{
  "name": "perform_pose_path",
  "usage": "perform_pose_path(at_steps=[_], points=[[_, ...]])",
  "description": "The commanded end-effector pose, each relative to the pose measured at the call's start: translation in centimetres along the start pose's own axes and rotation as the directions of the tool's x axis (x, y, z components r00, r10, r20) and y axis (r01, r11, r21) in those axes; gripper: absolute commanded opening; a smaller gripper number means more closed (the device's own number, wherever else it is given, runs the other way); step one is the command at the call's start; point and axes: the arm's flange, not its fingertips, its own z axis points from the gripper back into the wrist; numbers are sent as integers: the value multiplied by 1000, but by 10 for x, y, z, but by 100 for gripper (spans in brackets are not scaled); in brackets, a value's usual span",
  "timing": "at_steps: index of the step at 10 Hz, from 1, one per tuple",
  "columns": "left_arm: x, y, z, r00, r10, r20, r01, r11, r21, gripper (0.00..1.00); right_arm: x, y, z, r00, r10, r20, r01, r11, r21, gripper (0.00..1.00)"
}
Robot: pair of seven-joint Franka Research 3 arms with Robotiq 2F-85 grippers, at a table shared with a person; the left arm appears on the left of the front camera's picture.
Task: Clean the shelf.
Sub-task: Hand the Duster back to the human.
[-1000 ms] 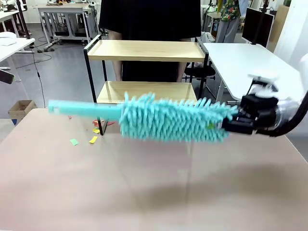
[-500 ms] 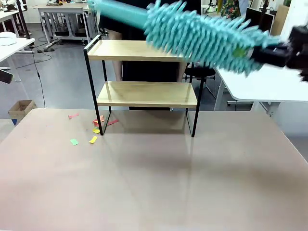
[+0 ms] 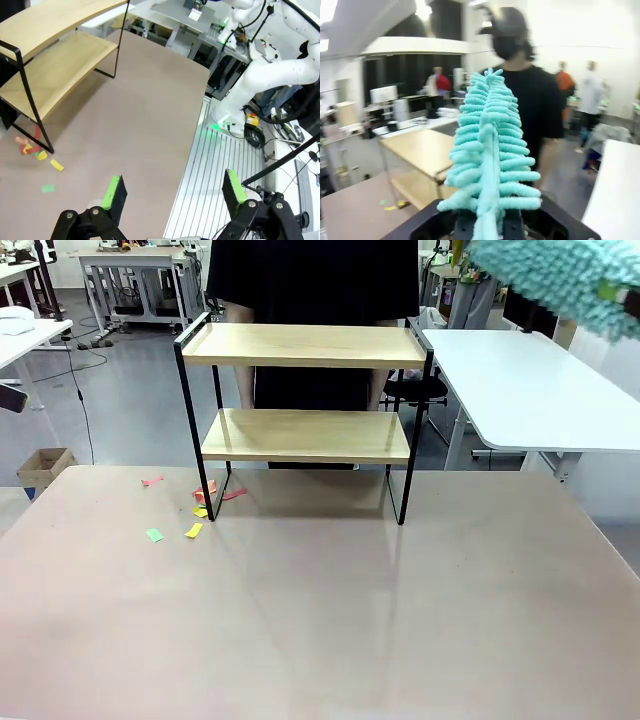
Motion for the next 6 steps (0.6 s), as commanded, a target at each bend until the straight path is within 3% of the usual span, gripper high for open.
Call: perform_pose_path(at_steps=[1,3,6], points=[[4,-1,1,1000,8,13,-8,1000,-10,100,-13,-3,8,1000,6,16,-3,980,-200,17],[4,-1,1,1000,8,13,-8,1000,-10,100,-34,-18,20,1000,-1,-26,-8,948,-318,17],[4,-1,1,1000,8,13,-8,1000,-10,100,-81,-30,28,991,-57,-120,6,921,-388,17]])
